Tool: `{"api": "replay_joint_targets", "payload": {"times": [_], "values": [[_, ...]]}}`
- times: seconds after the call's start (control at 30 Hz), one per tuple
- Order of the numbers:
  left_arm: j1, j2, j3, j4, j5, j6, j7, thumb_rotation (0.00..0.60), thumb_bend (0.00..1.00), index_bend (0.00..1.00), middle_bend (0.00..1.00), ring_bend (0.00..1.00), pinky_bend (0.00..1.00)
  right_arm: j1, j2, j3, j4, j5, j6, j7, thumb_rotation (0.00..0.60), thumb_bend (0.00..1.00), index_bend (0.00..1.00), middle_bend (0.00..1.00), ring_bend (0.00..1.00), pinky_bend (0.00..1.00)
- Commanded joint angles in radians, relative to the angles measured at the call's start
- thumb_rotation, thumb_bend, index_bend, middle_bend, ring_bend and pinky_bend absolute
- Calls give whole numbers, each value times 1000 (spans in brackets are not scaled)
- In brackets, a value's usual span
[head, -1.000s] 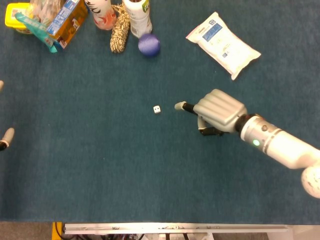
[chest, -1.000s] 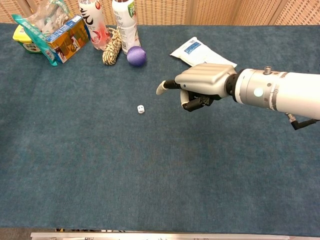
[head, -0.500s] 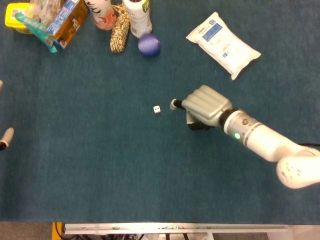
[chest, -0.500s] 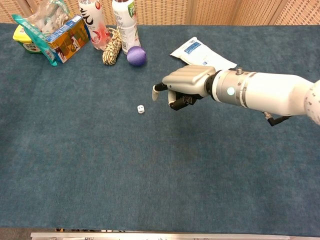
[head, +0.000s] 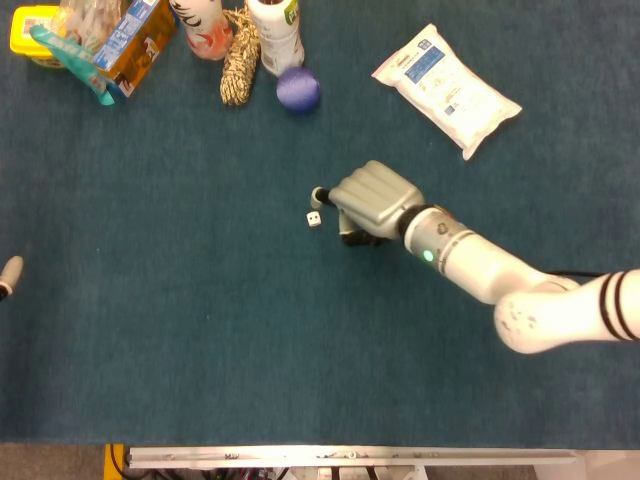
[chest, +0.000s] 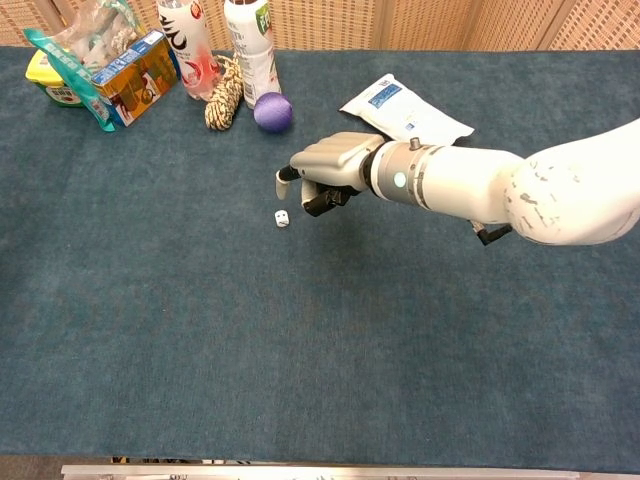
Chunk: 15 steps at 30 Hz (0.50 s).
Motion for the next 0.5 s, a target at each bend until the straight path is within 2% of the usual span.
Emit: {"api": "replay_joint_targets", "payload": {"times": [0.03, 0.27, 0.5], "values": [[1, 0, 0, 1, 0, 1, -2, 600, 258, 17, 104, 48, 46, 24, -37, 0, 50, 30, -17, 13, 313, 992, 251, 1000, 1000, 1000], [5, 1, 1, 6, -2, 4, -7, 600, 258, 17, 104, 48, 46, 57, -93, -21, 132, 67, -40, 23, 313, 992, 252, 1000, 1000, 1000], [10, 1, 2, 11, 3, 13, -16, 600, 258, 17, 104, 48, 46, 75, -117, -31, 162, 78, -59, 41, 313, 992, 252, 1000, 1000, 1000]]}}
